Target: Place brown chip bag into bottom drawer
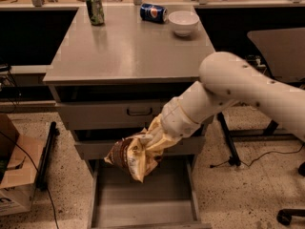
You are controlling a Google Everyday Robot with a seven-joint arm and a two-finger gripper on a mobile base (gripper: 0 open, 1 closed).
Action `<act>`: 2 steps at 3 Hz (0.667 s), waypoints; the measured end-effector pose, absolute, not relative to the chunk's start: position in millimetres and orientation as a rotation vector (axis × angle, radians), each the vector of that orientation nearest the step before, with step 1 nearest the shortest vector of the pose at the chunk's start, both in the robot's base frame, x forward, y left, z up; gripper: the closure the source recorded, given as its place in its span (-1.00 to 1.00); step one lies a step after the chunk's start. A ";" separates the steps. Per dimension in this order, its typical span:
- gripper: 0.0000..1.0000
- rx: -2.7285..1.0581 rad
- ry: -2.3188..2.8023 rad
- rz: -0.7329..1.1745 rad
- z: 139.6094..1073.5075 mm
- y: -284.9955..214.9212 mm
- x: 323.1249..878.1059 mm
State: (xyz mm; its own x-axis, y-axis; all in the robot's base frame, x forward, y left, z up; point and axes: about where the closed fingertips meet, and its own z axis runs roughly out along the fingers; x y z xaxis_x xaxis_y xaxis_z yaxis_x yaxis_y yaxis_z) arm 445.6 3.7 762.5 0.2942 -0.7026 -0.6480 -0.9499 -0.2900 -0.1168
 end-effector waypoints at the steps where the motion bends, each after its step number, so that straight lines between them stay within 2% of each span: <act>1: 1.00 -2.140 1.530 0.750 703.3 33.8 460.7; 2: 1.00 -2.140 1.530 0.750 703.3 33.8 460.7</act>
Offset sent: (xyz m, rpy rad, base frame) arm 0.0142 0.0216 -0.0500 -0.0484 0.0728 0.0119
